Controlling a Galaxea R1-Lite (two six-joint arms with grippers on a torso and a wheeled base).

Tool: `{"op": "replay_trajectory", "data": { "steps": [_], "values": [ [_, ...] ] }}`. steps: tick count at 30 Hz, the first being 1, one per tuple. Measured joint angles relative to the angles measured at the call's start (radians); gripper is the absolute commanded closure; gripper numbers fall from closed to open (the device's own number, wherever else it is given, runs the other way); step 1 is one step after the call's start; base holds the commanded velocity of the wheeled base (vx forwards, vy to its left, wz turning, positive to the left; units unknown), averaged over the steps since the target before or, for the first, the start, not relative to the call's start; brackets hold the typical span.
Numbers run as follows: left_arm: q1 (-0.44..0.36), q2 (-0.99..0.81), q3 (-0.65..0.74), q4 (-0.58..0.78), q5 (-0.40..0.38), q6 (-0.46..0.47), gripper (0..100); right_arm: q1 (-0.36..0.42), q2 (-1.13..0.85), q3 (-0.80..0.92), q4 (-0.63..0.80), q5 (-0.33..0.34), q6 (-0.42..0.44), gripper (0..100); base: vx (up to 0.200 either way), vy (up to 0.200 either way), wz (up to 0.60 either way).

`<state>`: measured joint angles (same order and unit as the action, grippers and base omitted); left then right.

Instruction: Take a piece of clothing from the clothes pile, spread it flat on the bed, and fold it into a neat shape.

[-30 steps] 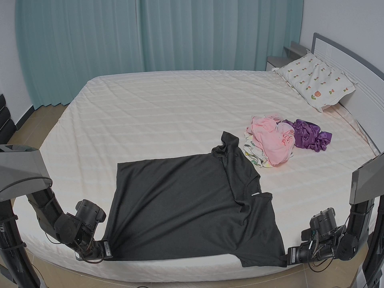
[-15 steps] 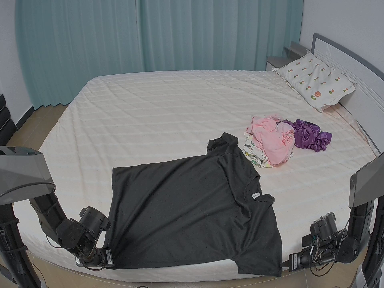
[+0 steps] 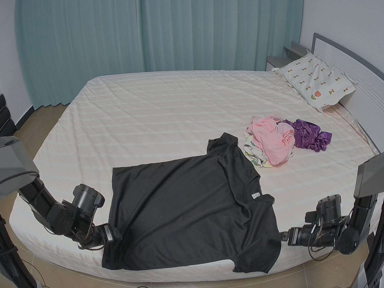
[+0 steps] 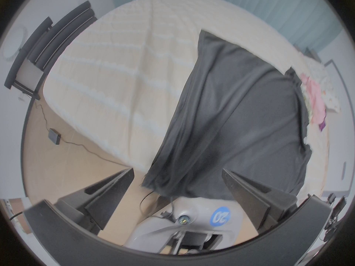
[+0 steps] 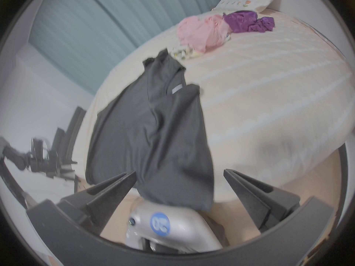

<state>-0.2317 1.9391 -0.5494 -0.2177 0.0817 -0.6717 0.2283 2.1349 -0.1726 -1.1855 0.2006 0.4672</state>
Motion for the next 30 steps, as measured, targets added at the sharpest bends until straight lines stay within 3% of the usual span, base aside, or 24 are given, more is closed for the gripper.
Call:
{"op": "replay_trajectory", "data": {
  "steps": [7, 11, 14, 26, 30],
  "values": [
    [0.036, -0.027, -0.081, 0.002, -0.089, -0.046, 0, -0.024, 0.0, -0.151, -0.007, 0.004, 0.18, 0, 0.2, 0.0, 0.0],
    [0.053, -0.014, -0.102, -0.003, -0.117, -0.054, 0, -0.031, 0.019, -0.18, -0.014, 0.006, 0.233, 0, 0.2, 0.0, 0.0],
    [0.061, 0.004, -0.115, -0.005, -0.124, -0.056, 0, -0.033, 0.035, -0.188, -0.016, 0.006, 0.25, 0, 0.2, 0.0, 0.0],
    [0.063, 0.064, -0.138, -0.004, -0.122, -0.098, 0, -0.026, 0.069, -0.175, -0.017, 0.005, 0.258, 0, 0.0, 0.0, 0.0],
    [0.063, 0.069, -0.139, -0.001, -0.122, -0.103, 0, -0.025, 0.073, -0.172, -0.017, 0.005, 0.258, 0, 0.0, 0.2, 0.0]
  ]
}}
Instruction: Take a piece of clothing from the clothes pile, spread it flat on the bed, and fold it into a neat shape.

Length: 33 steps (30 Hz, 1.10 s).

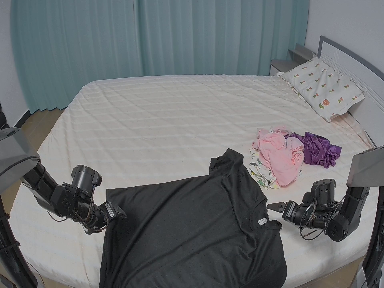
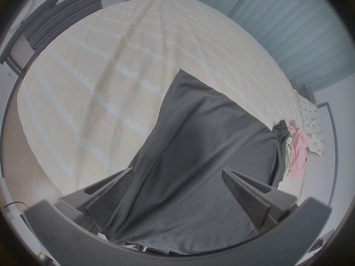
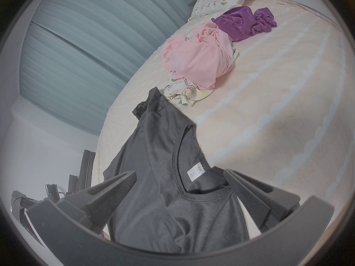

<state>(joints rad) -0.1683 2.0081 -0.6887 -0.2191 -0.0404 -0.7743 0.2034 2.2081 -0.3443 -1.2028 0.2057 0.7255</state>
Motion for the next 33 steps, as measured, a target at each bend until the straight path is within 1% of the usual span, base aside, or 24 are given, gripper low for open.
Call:
{"op": "replay_trajectory", "data": {
  "steps": [8, 16, 22, 26, 29, 33],
  "values": [
    [0.0, 0.006, 0.006, -0.001, 0.0, 0.001, 0, 0.004, 0.003, 0.006, 0.0, -0.001, 0.001, 0, 0.0, 0.2, 0.0],
    [0.001, 0.004, 0.013, 0.0, 0.001, -0.002, 0, 0.008, 0.003, 0.012, 0.0, -0.002, 0.001, 0, 0.0, 0.0, 0.0],
    [0.0, 0.012, -0.015, -0.053, 0.003, -0.051, 0, 0.014, 0.003, 0.012, -0.001, -0.003, 0.001, 0, 0.0, 0.0, 0.0],
    [-0.003, 0.042, -0.057, -0.133, 0.008, -0.078, 0, 0.018, 0.004, 0.012, -0.001, -0.004, 0.002, 0, 0.0, 0.0, 0.0],
    [-0.004, 0.084, -0.1, -0.163, 0.012, -0.079, 0, 0.021, 0.004, 0.012, -0.001, -0.004, 0.004, 0, 0.0, 0.0, 0.0],
    [-0.004, 0.163, -0.192, -0.18, 0.026, -0.079, 0, 0.026, 0.004, 0.012, -0.001, -0.004, 0.014, 0, 0.0, 0.0, 0.0]
  ]
}}
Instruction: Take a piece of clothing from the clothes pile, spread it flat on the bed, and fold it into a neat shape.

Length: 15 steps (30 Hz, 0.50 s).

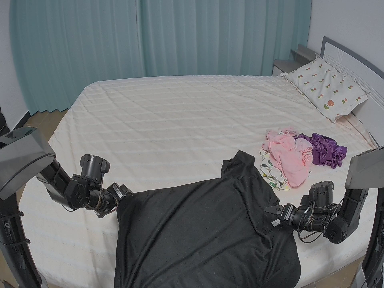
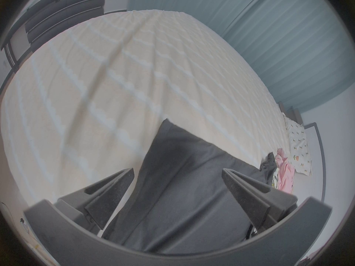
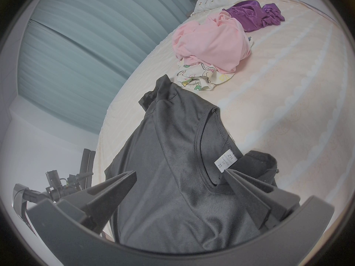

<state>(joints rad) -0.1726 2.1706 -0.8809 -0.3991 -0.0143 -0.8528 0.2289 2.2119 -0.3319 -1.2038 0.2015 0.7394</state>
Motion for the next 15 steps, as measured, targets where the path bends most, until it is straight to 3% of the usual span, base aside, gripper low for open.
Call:
{"op": "replay_trajectory", "data": {
  "steps": [9, 15],
  "values": [
    [0.013, 0.16, -0.213, -0.012, 0.019, 0.024, 0, 0.003, 0.0, 0.002, 0.0, -0.001, 0.009, 0, 0.0, 0.0, 0.0],
    [0.026, 0.222, -0.283, -0.014, 0.025, 0.056, 0, 0.004, 0.0, 0.002, 0.0, -0.001, 0.008, 0, 0.0, 0.0, 0.0]
  ]
}}
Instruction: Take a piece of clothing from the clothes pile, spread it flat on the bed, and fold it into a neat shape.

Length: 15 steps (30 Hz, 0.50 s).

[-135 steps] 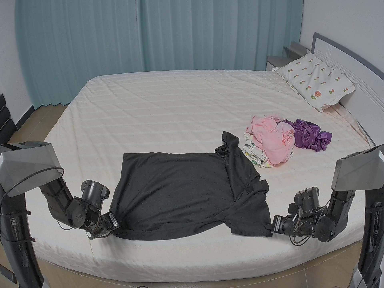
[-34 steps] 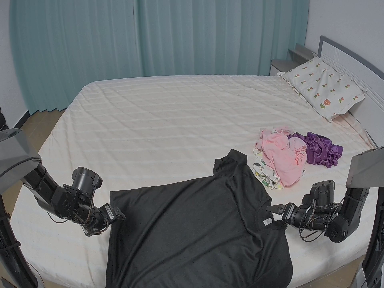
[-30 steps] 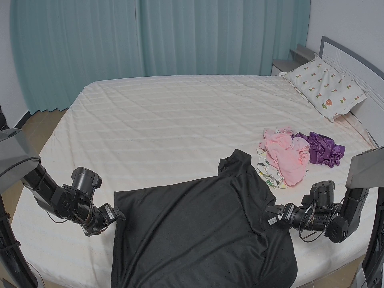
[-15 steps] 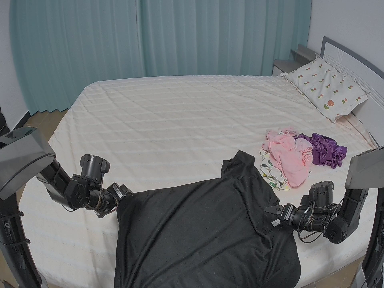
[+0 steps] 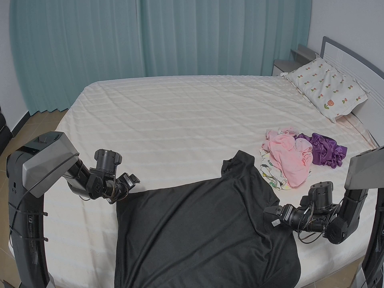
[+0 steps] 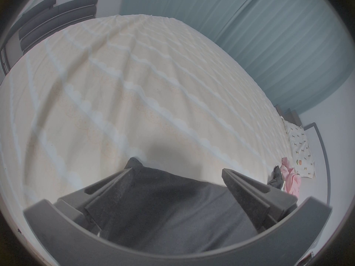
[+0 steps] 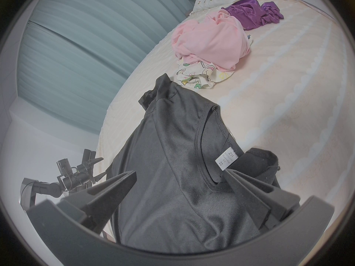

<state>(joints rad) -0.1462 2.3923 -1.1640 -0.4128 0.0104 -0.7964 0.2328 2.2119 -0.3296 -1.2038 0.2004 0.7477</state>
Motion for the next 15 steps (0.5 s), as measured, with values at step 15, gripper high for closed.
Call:
{"op": "replay_trajectory", "data": {
  "steps": [15],
  "values": [
    [0.029, 0.023, -0.002, -0.001, 0.018, 0.001, 0, 0.001, 0.007, -0.002, 0.0, 0.002, -0.002, 0, 0.0, 0.0, 0.0]
  ]
}}
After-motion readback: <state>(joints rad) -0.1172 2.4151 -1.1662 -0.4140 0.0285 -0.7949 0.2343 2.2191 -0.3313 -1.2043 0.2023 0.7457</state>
